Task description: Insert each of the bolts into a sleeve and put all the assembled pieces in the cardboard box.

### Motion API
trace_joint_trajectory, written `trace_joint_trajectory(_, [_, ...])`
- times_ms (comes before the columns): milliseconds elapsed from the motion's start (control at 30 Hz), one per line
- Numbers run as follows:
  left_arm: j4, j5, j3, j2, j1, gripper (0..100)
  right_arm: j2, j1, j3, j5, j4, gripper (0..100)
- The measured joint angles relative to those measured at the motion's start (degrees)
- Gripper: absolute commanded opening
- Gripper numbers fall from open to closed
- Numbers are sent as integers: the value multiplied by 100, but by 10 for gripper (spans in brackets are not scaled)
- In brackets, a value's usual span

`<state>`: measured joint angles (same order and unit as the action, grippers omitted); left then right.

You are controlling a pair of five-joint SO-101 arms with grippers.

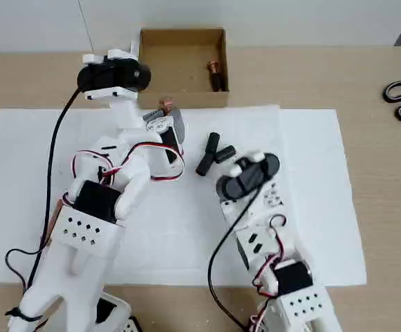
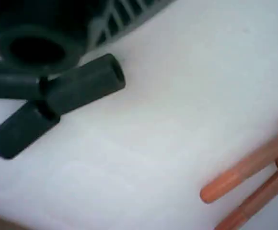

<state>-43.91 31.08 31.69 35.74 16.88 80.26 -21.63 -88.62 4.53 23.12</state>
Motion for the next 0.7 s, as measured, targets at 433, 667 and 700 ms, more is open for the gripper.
trace_joint_trajectory(433, [809, 44, 589, 0, 818, 5, 2215, -378, -738, -1125, 809, 4])
trace_joint_trajectory(667, [897, -149, 642, 0, 1319, 5, 2215, -448, -738, -1125, 835, 4])
trace_joint_trajectory(700, [897, -176, 642, 0, 1371, 5, 2215, -448, -738, -1125, 835, 4])
